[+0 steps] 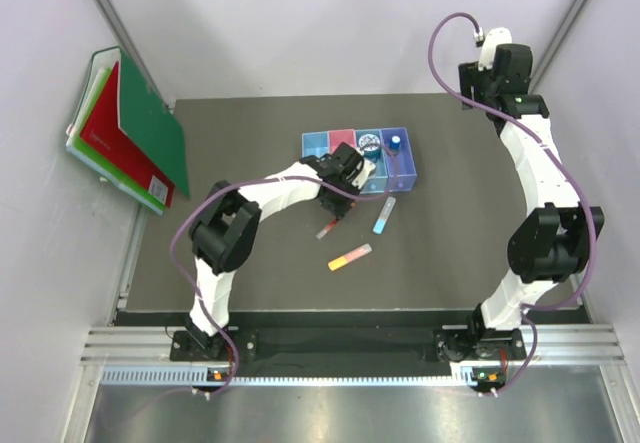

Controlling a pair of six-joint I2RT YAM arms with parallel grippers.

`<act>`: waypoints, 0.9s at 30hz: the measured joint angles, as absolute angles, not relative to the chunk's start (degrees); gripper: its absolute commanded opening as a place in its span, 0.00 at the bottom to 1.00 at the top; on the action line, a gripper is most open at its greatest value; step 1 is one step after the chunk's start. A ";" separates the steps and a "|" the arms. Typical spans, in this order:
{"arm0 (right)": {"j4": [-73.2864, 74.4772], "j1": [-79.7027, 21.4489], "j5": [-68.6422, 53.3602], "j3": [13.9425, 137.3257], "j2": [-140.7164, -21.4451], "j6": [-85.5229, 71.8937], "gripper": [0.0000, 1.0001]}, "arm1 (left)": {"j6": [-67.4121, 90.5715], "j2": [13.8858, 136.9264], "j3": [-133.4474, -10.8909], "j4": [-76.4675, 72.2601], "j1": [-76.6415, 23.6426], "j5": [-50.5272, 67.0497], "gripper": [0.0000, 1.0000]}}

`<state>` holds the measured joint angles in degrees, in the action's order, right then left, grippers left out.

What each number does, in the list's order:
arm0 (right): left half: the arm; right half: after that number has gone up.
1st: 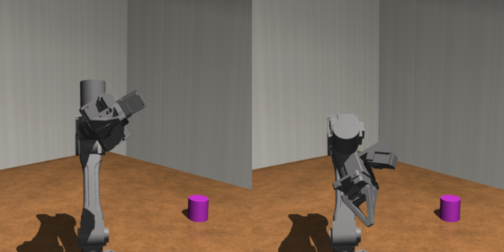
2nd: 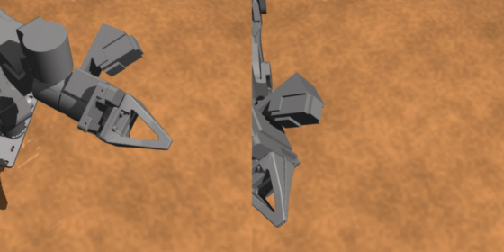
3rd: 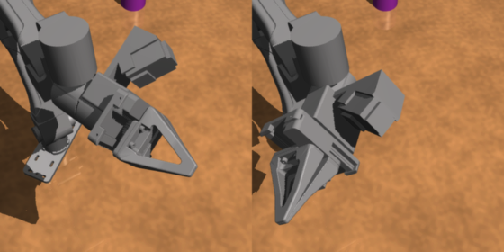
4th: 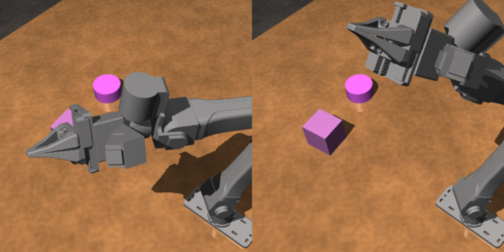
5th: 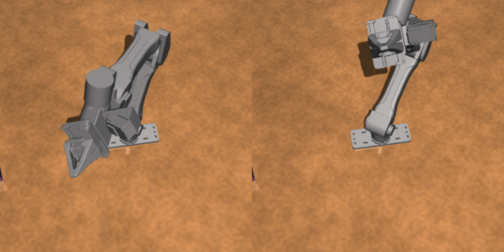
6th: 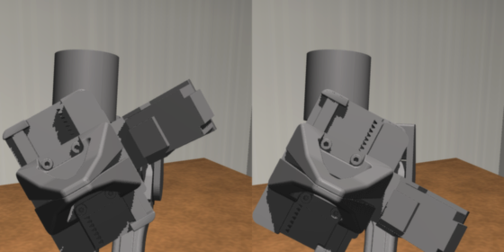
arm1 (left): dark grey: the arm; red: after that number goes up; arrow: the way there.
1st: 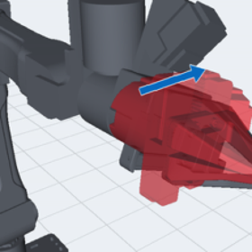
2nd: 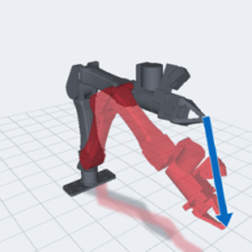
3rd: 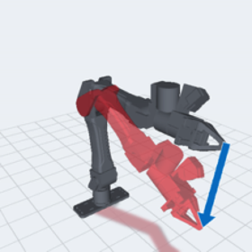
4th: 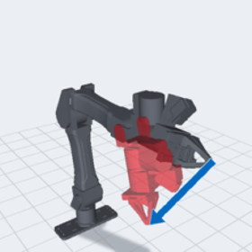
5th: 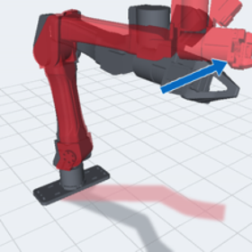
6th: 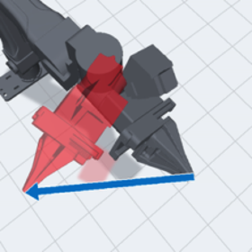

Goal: Sort the stationery into containers
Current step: Pick up the pen from the center of the board, then place the pen in the storage box.

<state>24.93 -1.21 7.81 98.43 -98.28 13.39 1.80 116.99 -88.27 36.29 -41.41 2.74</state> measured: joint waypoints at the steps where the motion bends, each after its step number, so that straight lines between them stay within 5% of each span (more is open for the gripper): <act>1: 24.95 -1.21 7.73 98.43 -98.28 13.30 0.73 | 1.43 116.07 -88.27 36.32 -41.21 3.60 0.00; 11: 25.69 -1.21 7.38 98.70 -97.89 12.58 0.73 | 1.08 109.93 -92.05 31.92 -37.58 12.56 0.00; 27: 26.76 -1.28 7.42 100.57 -97.47 12.47 0.73 | 9.67 110.48 -91.24 1.28 -30.46 10.31 0.00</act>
<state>26.76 -1.28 7.42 100.57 -97.47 12.47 9.67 110.48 -91.24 1.28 -30.46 10.31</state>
